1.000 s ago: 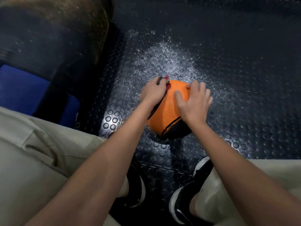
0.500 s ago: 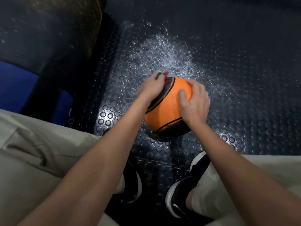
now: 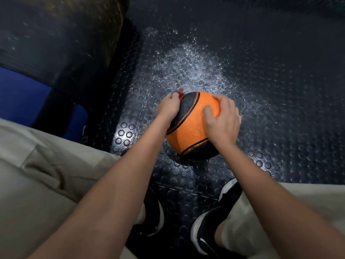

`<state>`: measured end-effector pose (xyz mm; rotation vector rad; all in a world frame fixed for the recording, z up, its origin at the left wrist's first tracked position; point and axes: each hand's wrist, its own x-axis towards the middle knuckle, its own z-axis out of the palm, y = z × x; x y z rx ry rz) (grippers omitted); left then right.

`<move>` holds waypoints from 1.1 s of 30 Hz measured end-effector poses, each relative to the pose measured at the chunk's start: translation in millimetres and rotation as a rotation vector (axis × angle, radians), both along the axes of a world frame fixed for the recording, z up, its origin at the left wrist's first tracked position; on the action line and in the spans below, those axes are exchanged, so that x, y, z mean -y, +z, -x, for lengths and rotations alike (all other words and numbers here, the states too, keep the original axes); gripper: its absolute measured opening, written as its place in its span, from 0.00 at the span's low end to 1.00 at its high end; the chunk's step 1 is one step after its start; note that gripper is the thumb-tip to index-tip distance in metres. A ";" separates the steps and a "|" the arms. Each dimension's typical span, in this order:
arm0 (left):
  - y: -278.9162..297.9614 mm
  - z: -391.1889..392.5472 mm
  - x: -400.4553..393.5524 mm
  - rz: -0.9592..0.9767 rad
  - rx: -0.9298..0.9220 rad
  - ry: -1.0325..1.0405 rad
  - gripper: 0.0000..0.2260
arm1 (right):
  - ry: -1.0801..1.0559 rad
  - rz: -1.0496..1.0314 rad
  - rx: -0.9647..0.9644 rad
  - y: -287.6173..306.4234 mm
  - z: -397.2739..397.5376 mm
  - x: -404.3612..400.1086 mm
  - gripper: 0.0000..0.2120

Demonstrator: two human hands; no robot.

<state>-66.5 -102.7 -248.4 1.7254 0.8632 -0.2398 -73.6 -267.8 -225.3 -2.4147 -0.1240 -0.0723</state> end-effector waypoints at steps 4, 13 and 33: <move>23.7 -13.5 25.6 -0.481 0.129 -0.283 0.17 | -0.164 -0.003 -0.011 -2.1 2.8 -4.7 0.25; 15.7 -14.2 25.6 -0.347 0.313 -0.214 0.15 | -0.284 -0.099 -0.156 -1.0 -15.5 8.0 0.21; 0.4 -2.0 20.0 -0.050 0.136 -0.149 0.27 | -0.337 -0.024 -0.368 3.5 -35.2 29.8 0.21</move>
